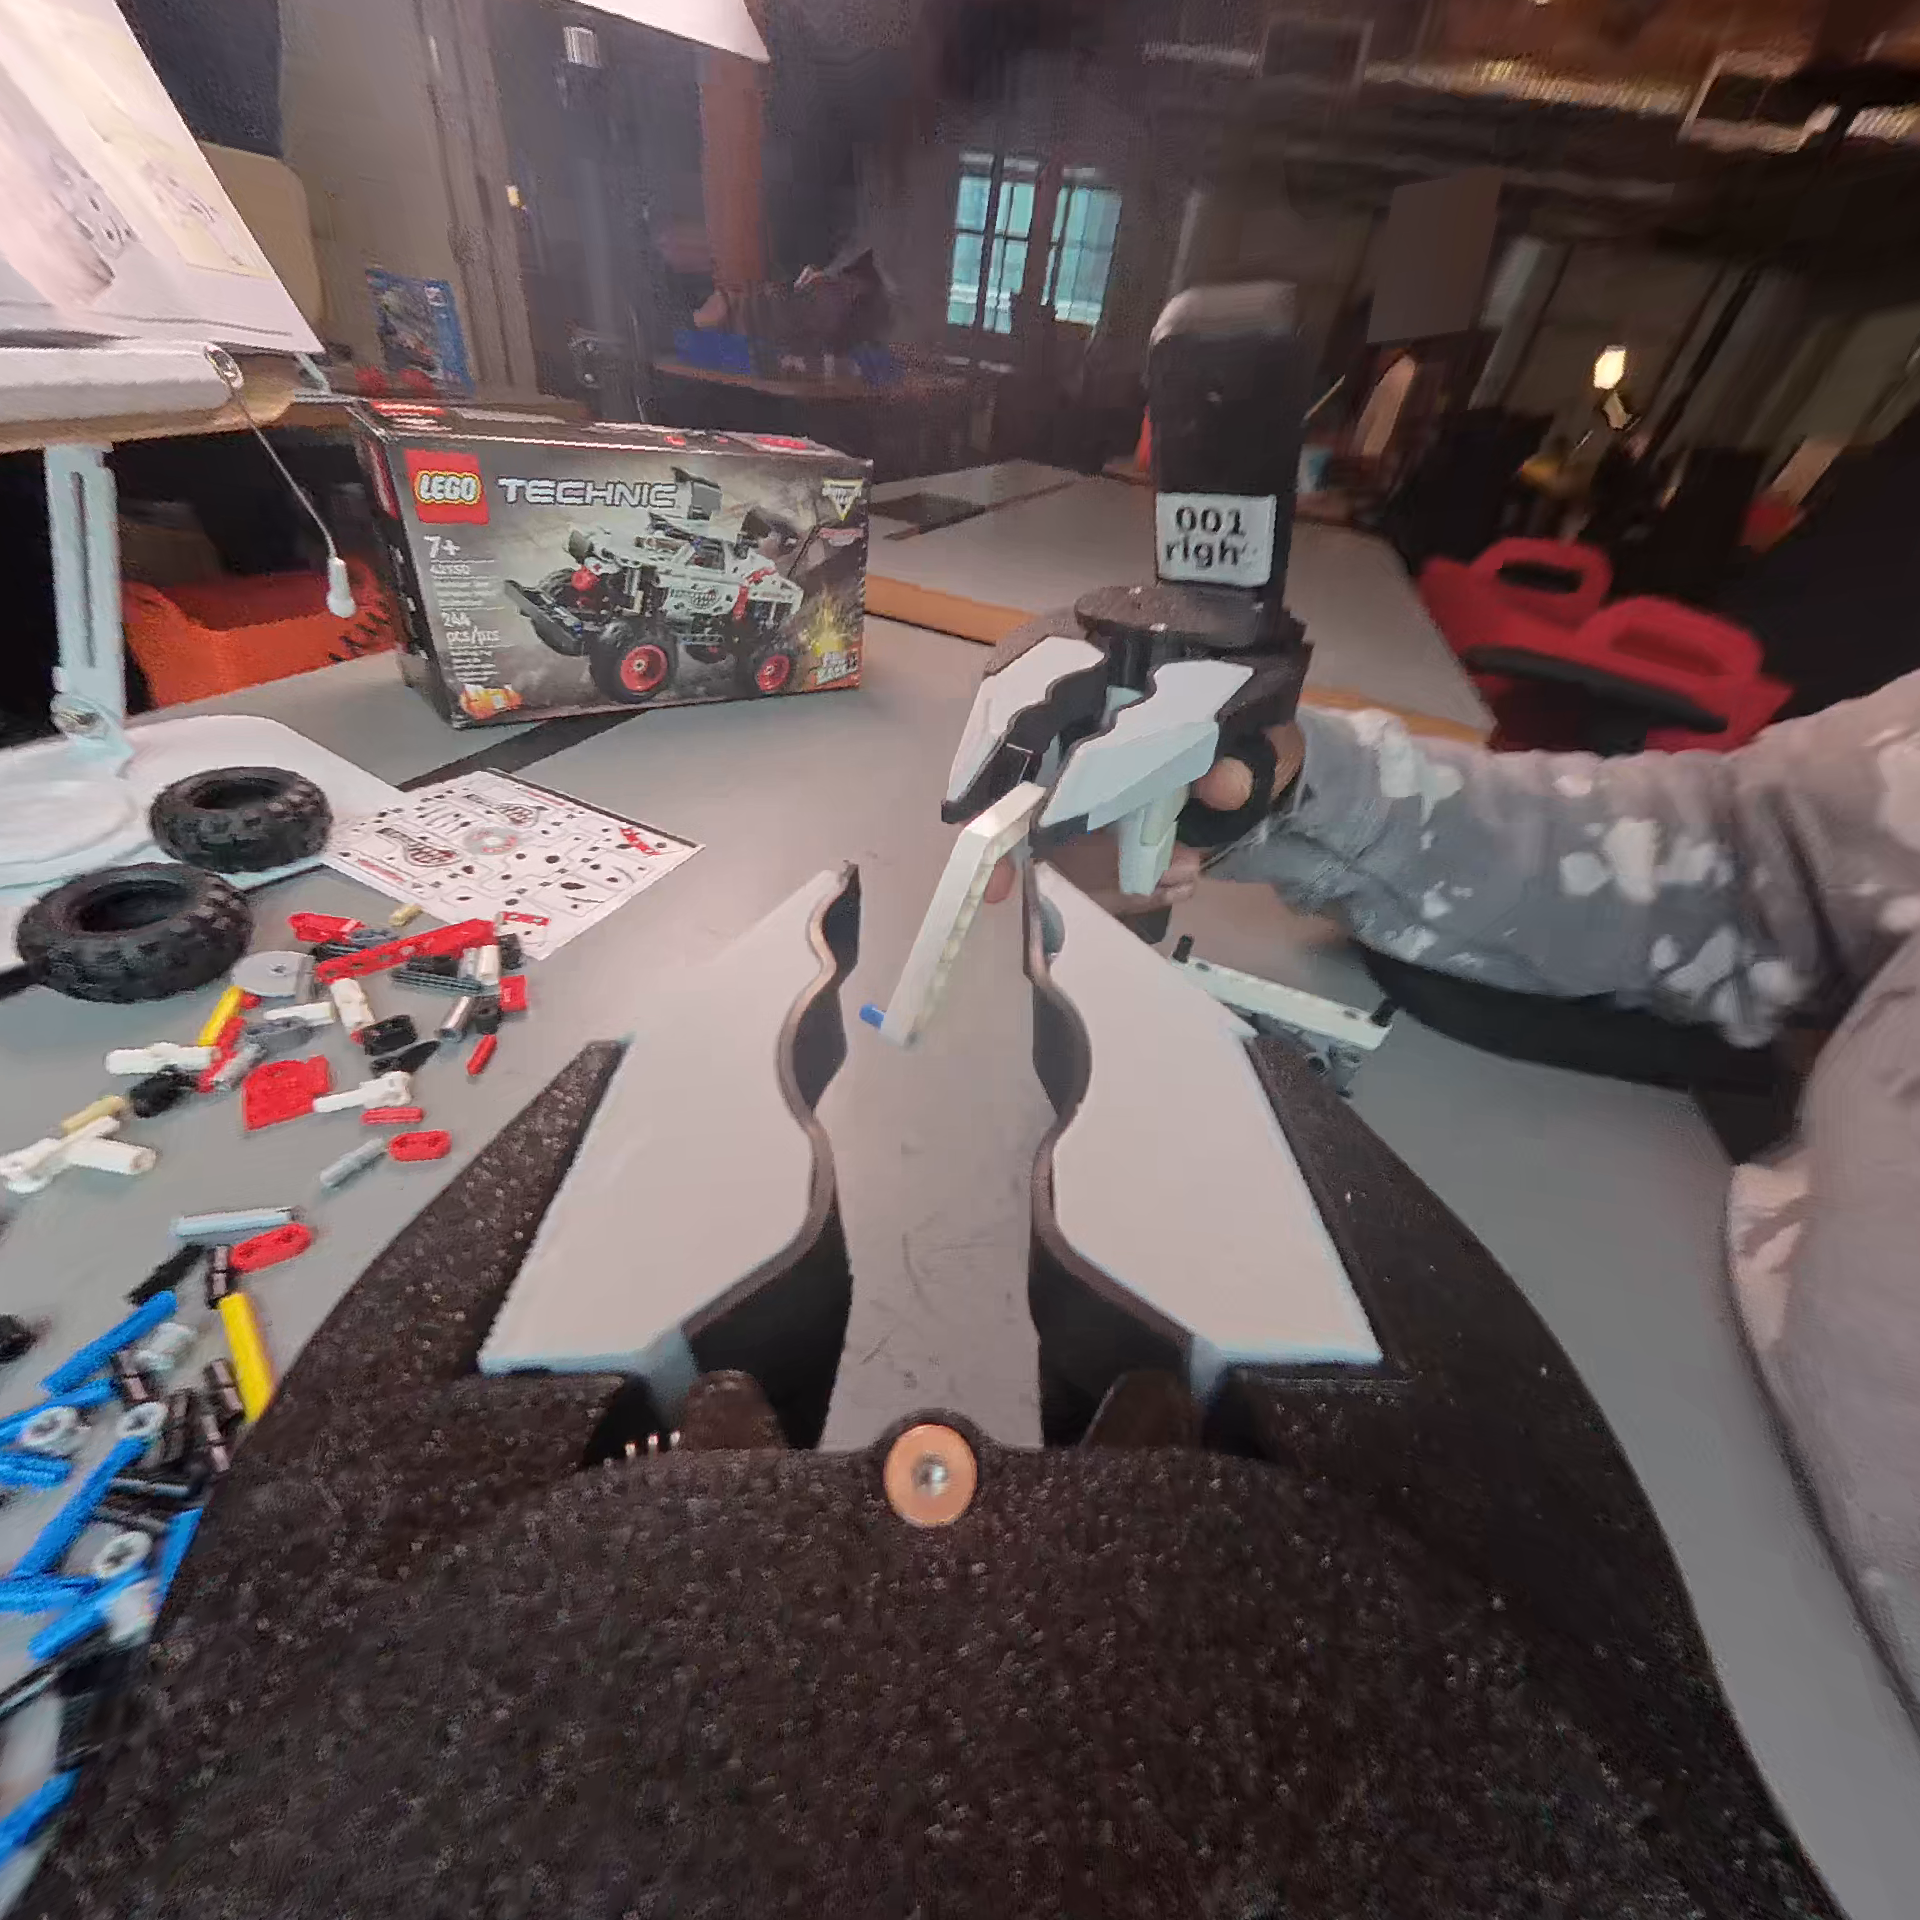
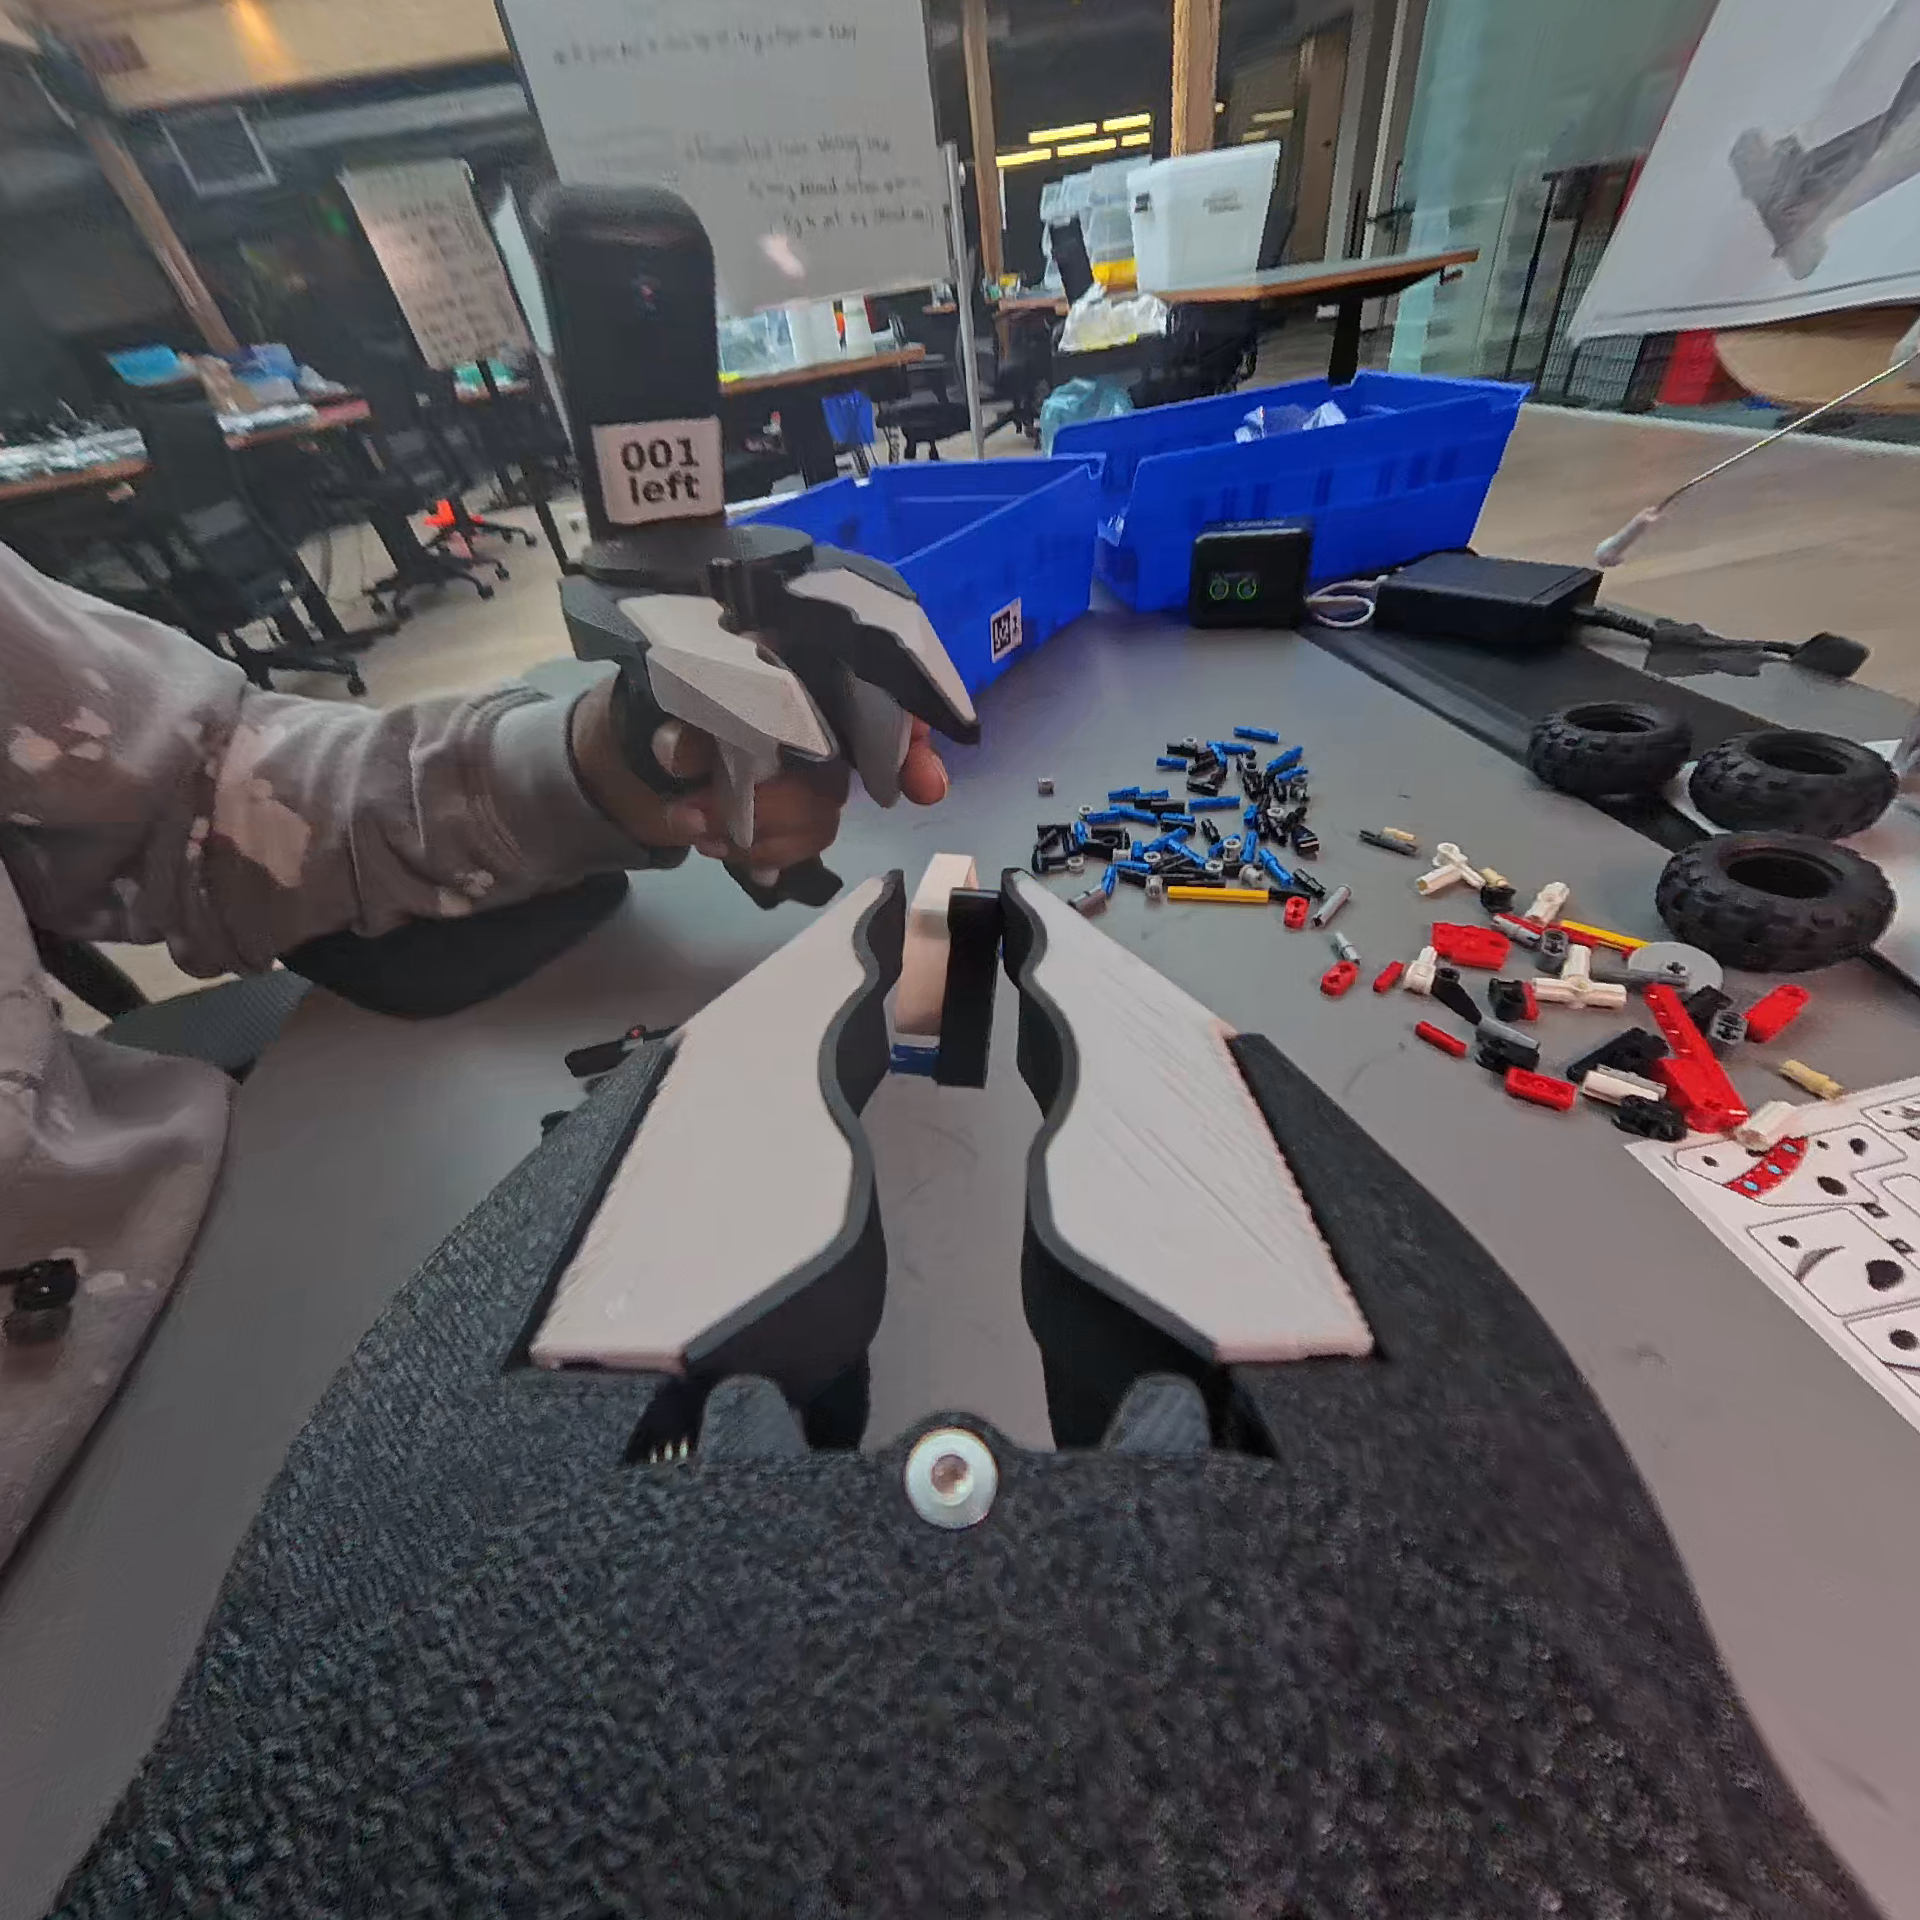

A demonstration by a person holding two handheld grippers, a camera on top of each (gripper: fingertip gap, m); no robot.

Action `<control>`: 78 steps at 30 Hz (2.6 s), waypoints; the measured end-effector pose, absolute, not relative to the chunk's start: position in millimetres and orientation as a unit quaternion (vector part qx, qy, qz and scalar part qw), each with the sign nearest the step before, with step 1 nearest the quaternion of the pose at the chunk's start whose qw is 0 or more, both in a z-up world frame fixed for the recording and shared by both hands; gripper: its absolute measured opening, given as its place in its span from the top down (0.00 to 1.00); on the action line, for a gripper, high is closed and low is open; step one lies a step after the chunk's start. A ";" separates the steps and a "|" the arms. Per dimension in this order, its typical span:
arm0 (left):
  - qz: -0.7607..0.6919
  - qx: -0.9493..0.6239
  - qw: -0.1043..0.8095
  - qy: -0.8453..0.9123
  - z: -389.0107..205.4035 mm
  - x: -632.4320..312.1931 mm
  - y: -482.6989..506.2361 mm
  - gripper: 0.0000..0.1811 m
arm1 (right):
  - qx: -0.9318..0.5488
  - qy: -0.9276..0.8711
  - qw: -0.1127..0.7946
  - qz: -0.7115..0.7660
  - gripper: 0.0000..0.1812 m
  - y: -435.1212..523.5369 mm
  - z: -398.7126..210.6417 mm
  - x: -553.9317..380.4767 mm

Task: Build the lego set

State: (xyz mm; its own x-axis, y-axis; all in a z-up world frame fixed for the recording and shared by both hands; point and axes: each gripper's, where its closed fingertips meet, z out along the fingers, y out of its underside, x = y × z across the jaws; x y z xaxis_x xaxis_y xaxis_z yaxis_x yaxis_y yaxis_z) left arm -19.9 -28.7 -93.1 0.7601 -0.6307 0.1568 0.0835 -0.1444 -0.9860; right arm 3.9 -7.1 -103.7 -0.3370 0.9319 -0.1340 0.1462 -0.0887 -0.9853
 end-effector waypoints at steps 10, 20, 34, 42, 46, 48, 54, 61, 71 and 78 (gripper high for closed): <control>-0.412 -0.704 0.555 0.164 -106.4 1.1 -30.9 0.75 | -0.424 -0.491 0.308 0.696 0.91 -14.2 -63.8 9.9; -0.409 -0.680 0.566 0.223 -92.8 9.2 -47.1 0.91 | -0.407 -0.567 0.283 0.658 0.91 -33.4 -80.9 15.2; -0.283 -0.755 0.483 0.341 -153.9 18.5 -53.7 0.91 | -0.456 -0.708 0.225 0.490 0.85 -13.1 -139.5 59.2; -0.307 -0.748 0.478 0.342 -153.7 24.2 -56.7 0.91 | -0.472 -0.760 0.154 0.420 0.56 -42.0 -169.1 93.5; -0.307 -0.747 0.473 0.352 -158.0 30.1 -58.3 0.91 | -0.470 -0.739 0.159 0.457 0.55 -48.3 -170.2 93.4; -0.310 -0.745 0.472 0.356 -158.3 32.6 -59.4 0.91 | -0.468 -0.731 0.159 0.471 0.57 -48.2 -168.0 92.7; -0.322 -0.741 0.466 0.360 -159.5 36.8 -61.9 0.91 | -0.453 -0.729 0.160 0.487 0.57 -60.4 -159.9 86.9; -0.330 -0.741 0.458 0.363 -163.4 40.2 -63.4 0.91 | -0.448 -0.761 0.171 0.437 0.51 -74.1 -174.0 75.9; -0.343 -0.737 0.466 0.350 -158.8 37.4 -61.7 0.91 | -0.449 -0.753 0.163 0.452 0.58 -72.0 -181.4 73.1; -0.351 -0.744 0.461 0.332 -159.2 35.5 -58.4 0.91 | -0.459 -0.731 0.162 0.478 0.62 -66.5 -178.7 69.6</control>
